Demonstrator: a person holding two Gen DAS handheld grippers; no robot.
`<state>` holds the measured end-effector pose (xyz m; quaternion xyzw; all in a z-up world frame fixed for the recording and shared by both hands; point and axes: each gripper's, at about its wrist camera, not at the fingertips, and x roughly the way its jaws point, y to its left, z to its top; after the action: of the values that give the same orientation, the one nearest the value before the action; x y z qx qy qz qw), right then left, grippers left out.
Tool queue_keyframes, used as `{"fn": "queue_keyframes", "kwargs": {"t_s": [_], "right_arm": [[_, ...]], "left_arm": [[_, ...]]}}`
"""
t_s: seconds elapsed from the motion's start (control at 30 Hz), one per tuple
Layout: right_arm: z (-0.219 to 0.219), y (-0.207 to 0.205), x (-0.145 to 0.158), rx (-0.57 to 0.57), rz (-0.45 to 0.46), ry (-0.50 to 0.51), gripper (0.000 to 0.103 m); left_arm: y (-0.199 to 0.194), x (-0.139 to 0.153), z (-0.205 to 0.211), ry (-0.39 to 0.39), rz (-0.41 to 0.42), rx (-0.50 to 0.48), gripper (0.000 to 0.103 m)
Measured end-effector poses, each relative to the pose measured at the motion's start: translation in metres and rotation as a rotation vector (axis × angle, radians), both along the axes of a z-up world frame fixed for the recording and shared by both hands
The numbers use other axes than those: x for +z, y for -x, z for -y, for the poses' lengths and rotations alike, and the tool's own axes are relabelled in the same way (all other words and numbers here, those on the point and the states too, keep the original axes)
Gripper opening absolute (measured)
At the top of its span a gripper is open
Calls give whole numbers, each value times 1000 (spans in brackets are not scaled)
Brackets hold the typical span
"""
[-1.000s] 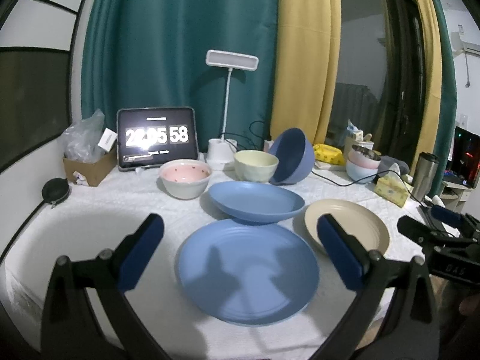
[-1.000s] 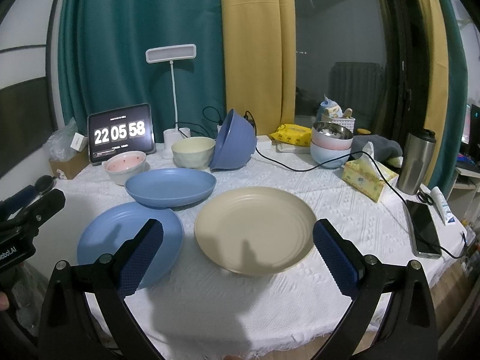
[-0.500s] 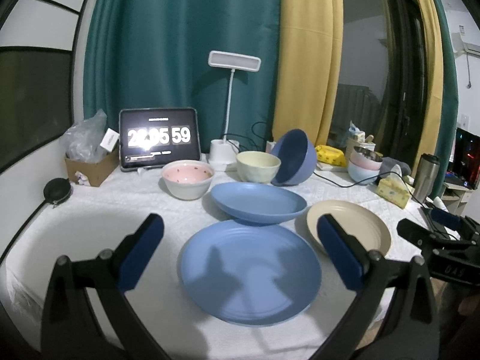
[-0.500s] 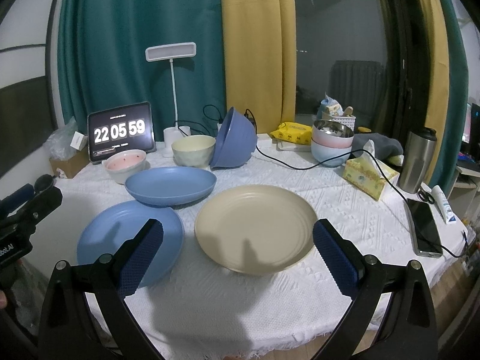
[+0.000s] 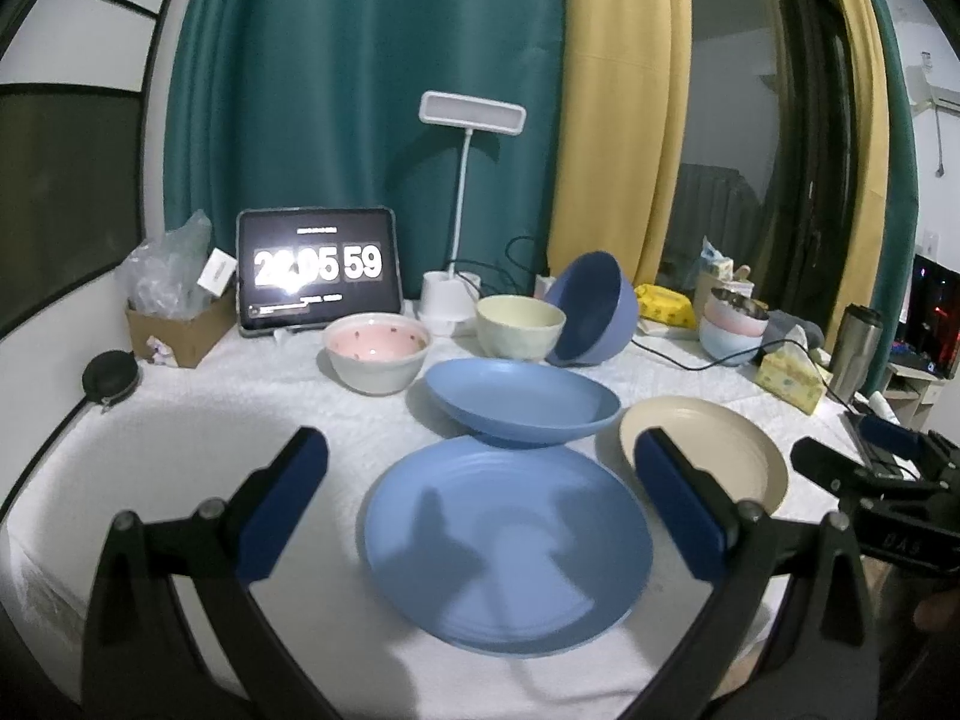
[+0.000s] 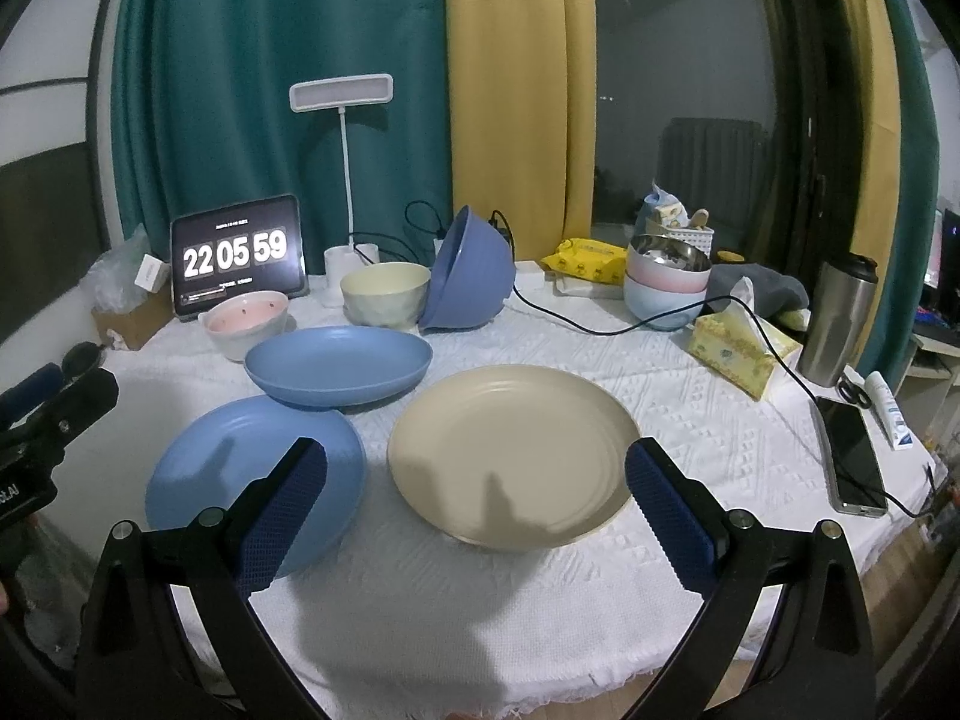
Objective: Organize plates and bowls
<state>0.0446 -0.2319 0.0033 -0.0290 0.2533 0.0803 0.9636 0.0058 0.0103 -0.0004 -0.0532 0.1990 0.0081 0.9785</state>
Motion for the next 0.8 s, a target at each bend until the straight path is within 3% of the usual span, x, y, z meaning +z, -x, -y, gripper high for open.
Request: {"fn": "queue_keyframes", "kwargs": {"t_s": [0.2, 0.43, 0.8], "right_arm": [[-9, -12, -5, 15, -31, 9, 101], [-26, -30, -30, 53, -120, 6, 86], [-65, -58, -67, 148, -256, -2, 74]], "left_arm": [[-13, -13, -7, 2, -37, 2, 103], [-35, -41, -19, 2, -131, -4, 103], [-66, -82, -39, -1, -245, 1, 102]]}}
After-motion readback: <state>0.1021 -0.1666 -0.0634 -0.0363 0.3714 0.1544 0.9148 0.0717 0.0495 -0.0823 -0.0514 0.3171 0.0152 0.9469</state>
